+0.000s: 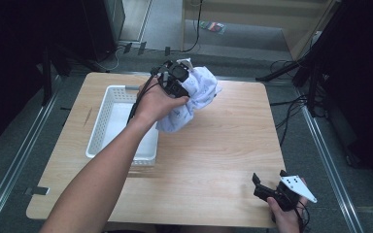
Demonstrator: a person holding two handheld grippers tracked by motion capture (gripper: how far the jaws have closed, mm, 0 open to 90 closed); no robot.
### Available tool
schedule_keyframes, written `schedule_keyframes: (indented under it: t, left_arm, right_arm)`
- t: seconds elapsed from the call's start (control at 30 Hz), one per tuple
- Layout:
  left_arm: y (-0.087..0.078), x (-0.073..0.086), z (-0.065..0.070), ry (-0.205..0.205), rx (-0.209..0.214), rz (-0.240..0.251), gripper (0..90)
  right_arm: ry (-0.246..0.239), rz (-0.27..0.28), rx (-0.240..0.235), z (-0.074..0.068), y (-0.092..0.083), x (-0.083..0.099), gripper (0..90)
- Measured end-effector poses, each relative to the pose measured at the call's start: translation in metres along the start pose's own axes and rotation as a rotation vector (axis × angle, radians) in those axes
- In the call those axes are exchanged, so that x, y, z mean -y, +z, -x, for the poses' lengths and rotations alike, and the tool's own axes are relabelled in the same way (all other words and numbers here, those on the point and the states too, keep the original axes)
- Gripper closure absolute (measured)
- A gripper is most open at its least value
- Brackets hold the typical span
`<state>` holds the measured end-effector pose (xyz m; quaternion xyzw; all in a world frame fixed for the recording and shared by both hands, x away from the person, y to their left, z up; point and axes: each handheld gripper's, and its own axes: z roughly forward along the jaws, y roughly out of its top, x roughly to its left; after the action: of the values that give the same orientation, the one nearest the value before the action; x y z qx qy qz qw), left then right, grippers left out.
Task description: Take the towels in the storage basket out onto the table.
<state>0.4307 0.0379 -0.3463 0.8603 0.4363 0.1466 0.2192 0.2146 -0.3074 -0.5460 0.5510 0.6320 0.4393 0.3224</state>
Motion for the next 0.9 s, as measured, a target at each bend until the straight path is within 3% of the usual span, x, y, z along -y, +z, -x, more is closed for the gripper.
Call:
schedule_keyframes:
  t: [0.5, 0.77, 0.9]
  left_arm:
    - [0.033, -0.008, 0.033, 0.038, 0.034, -0.009, 58.2]
    - [0.07, 0.004, 0.04, 0.032, 0.046, -0.043, 56.0]
    - [0.092, 0.016, 0.041, 0.026, 0.032, -0.071, 53.5]
  right_arm:
    - [0.005, 0.002, -0.002, 0.0, 0.0, 0.0, 0.0]
    - [0.006, 0.004, -0.005, 0.001, 0.0, 0.0, 0.0]
    - [0.006, 0.004, -0.005, 0.001, 0.0, 0.0, 0.0]
